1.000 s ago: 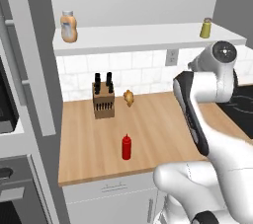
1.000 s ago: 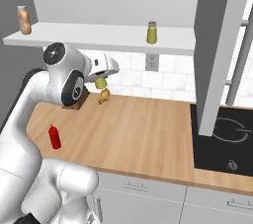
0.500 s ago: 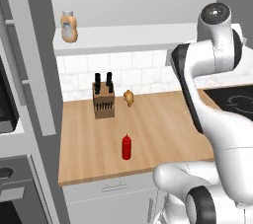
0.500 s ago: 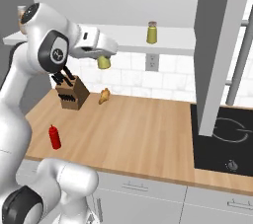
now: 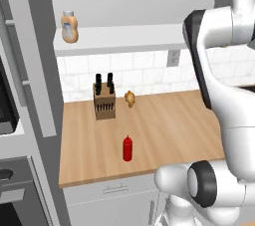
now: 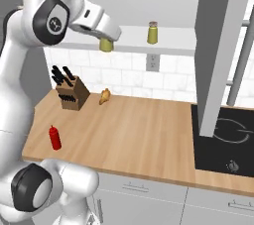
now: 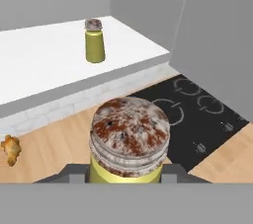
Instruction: Put the shaker and condiment bottle from the counter next to their counterparts in the cabinet.
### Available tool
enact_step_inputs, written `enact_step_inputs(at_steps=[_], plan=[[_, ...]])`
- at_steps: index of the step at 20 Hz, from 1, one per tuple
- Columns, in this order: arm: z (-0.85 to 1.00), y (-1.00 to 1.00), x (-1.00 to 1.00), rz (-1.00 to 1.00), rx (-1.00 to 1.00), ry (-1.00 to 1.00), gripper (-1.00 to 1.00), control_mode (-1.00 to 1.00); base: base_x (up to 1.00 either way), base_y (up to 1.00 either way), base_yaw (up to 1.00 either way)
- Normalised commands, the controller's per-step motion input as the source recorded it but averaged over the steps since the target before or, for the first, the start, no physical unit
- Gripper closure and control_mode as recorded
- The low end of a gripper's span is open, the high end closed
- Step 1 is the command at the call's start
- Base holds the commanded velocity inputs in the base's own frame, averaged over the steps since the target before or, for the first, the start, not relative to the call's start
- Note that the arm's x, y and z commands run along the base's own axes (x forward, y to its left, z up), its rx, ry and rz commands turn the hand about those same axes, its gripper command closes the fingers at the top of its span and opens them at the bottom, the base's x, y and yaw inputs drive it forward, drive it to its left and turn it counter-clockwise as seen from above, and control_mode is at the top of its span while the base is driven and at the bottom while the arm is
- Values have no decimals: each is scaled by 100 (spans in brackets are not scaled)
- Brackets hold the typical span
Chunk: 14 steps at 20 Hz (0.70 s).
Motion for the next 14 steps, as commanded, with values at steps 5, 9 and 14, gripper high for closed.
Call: enact_step_inputs(at_steps=[5, 9, 14], plan=[[0, 4, 10, 0, -5, -52, 100, -100, 0, 0, 0], [-13, 0, 13, -1, -12, -7, 100, -100, 0, 0, 0], [0, 0, 22, -1, 0, 5, 100, -100, 0, 0, 0]])
